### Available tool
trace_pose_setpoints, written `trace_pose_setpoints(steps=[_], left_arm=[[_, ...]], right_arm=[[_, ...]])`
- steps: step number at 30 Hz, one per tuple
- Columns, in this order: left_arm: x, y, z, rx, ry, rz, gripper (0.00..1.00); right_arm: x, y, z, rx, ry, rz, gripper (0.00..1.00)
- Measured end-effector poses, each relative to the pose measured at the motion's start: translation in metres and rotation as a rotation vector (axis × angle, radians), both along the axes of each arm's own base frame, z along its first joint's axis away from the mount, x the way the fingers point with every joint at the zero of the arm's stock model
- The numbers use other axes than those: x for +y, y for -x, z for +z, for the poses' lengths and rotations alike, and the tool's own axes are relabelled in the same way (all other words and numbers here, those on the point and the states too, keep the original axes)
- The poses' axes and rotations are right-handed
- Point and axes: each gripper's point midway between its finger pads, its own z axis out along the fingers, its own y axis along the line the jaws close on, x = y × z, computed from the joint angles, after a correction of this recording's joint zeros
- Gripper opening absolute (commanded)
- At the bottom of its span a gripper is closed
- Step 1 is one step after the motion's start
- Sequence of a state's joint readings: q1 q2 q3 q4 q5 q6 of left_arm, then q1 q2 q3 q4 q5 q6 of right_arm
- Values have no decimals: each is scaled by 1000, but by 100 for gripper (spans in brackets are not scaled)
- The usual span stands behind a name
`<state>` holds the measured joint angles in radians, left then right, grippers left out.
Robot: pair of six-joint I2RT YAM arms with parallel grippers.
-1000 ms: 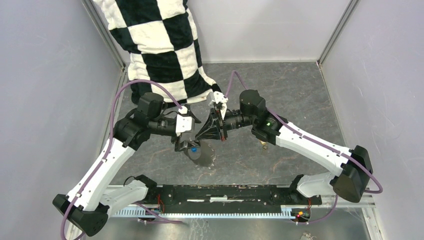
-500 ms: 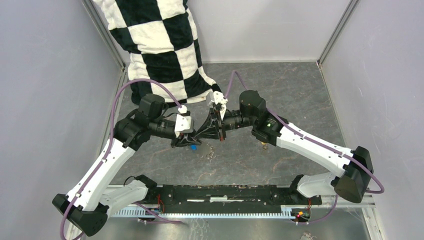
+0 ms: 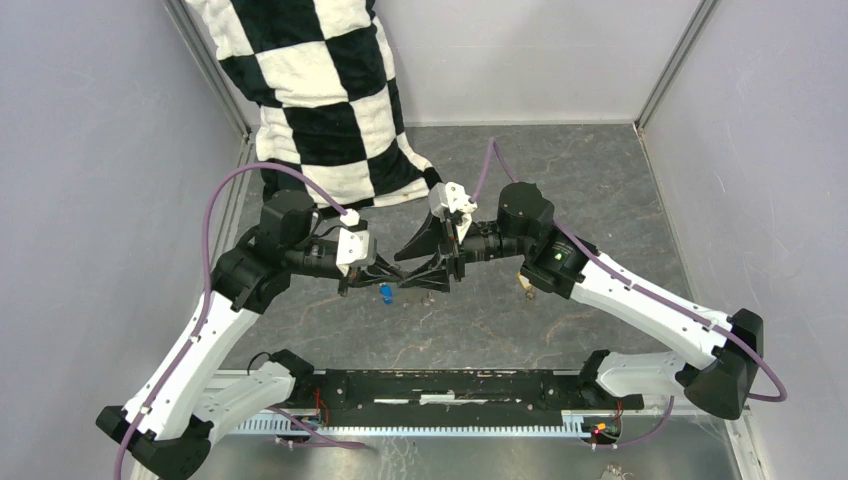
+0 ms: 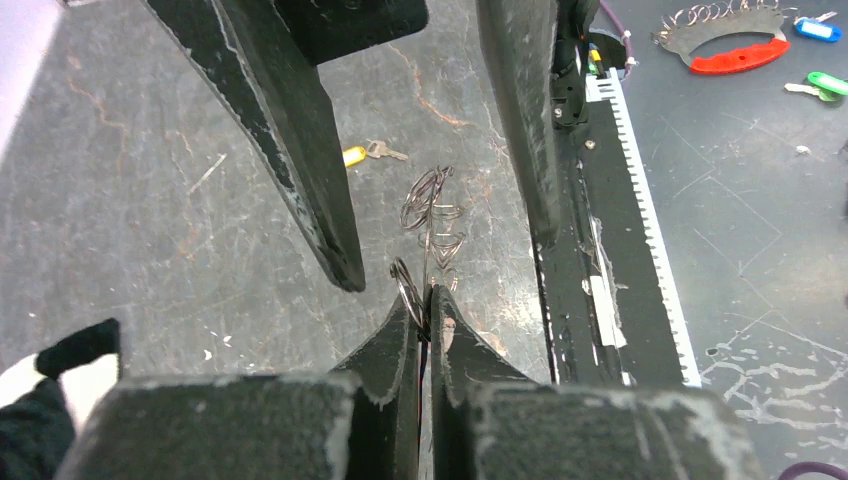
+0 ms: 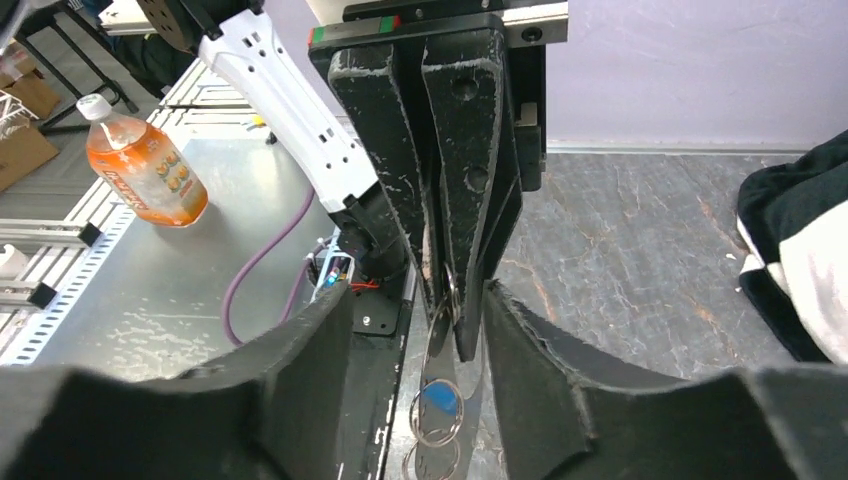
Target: Put the keys on the keyring
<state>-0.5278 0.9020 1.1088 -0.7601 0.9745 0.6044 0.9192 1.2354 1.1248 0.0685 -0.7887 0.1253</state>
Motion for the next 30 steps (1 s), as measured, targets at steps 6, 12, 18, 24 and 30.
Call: trace_pose_setpoints(steps=[6, 12, 18, 24, 30], left_arm=[[3, 3, 12, -93, 30, -10, 2], [6, 6, 19, -257, 48, -48, 2], [9, 0, 22, -432, 39, -73, 2], [8, -6, 19, -549, 24, -103, 2], [9, -7, 16, -640, 15, -131, 2]], right_arm=[[-11, 10, 19, -67, -48, 16, 67], [-17, 14, 26, -147, -70, 31, 67], [-13, 14, 13, -169, -40, 52, 64], [-5, 20, 15, -220, -65, 53, 59], [3, 18, 11, -281, -64, 5, 53]])
